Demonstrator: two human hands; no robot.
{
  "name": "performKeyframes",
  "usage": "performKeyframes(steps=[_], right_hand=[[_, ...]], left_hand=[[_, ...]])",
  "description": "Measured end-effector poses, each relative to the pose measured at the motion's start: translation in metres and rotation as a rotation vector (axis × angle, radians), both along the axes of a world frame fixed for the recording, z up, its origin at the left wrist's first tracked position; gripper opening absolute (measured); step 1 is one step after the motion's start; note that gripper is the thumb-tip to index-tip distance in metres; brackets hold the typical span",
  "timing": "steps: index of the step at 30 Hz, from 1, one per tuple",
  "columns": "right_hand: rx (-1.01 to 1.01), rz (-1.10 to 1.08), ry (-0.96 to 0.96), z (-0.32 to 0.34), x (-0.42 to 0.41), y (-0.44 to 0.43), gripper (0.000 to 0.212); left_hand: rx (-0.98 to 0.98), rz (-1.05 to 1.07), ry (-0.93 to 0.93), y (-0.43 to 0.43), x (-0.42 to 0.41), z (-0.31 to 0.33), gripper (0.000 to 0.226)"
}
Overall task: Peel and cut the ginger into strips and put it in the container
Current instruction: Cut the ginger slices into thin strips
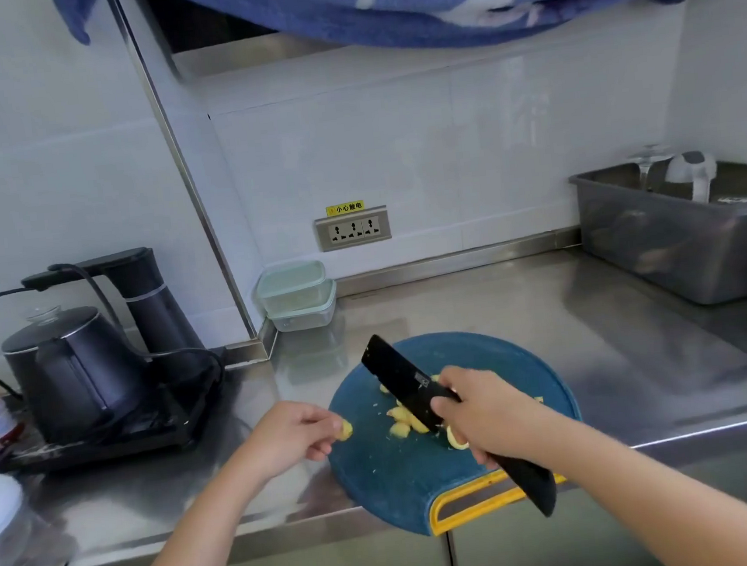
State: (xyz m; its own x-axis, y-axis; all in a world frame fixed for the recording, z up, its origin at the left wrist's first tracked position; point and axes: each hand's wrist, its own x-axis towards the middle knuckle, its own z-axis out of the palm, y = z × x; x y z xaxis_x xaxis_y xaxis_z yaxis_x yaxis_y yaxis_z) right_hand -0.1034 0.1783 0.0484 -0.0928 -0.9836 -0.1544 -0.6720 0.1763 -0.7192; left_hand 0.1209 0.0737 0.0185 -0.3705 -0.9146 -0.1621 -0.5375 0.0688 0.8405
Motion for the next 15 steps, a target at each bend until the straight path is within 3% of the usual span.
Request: performKeyframes(steps=[7, 15], right_hand=[[0.116, 0.051, 0.086, -0.024, 0.029, -0.006, 0.018], [0.136, -0.031, 0.161, -0.017, 0.004, -0.009, 0.017]], left_hand=[[-0.052, -0.004, 0.014, 0.006, -0.001, -0.017, 0.007], [-0.046, 0.022, 0.006, 0.009, -0.017, -0.022, 0.005]])
